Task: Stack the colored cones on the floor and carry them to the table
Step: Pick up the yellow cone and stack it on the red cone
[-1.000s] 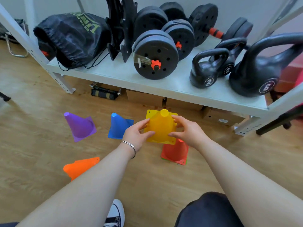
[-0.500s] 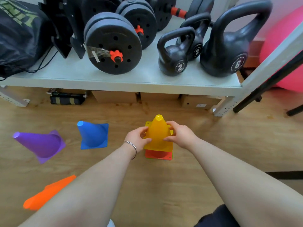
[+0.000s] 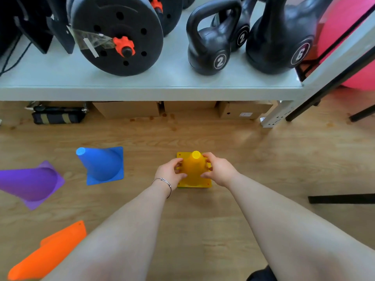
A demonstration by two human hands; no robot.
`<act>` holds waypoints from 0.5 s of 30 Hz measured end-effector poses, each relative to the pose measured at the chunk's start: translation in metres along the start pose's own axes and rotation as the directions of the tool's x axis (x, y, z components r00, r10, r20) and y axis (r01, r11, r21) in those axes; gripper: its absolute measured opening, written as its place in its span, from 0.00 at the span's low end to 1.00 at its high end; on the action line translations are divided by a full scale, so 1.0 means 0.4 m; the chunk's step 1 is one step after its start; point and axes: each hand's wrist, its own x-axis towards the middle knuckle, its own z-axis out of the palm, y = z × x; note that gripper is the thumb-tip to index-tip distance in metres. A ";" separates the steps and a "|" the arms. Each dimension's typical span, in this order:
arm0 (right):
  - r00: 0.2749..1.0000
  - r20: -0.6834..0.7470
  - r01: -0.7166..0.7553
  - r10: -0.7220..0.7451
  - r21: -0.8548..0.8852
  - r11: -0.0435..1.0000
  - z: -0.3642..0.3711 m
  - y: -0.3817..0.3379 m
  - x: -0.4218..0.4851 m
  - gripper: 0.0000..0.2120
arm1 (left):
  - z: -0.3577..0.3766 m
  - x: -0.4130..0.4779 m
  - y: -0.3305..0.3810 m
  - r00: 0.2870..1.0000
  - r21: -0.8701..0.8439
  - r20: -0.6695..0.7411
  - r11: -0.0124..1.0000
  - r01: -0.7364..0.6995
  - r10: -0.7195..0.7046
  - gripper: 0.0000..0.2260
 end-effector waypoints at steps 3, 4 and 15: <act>1.000 0.010 -0.020 0.020 -0.001 1.000 0.011 0.001 0.004 0.38 | 0.010 0.001 -0.003 1.000 0.006 -0.004 1.000 0.010 -0.010 0.28; 1.000 0.014 -0.025 0.025 -0.004 1.000 0.013 0.000 0.005 0.38 | 0.013 0.002 -0.002 1.000 0.011 -0.004 1.000 0.011 -0.011 0.28; 1.000 0.005 -0.021 0.021 -0.016 1.000 0.012 0.000 0.008 0.39 | 0.019 -0.002 0.006 1.000 0.074 -0.011 0.997 0.021 -0.021 0.27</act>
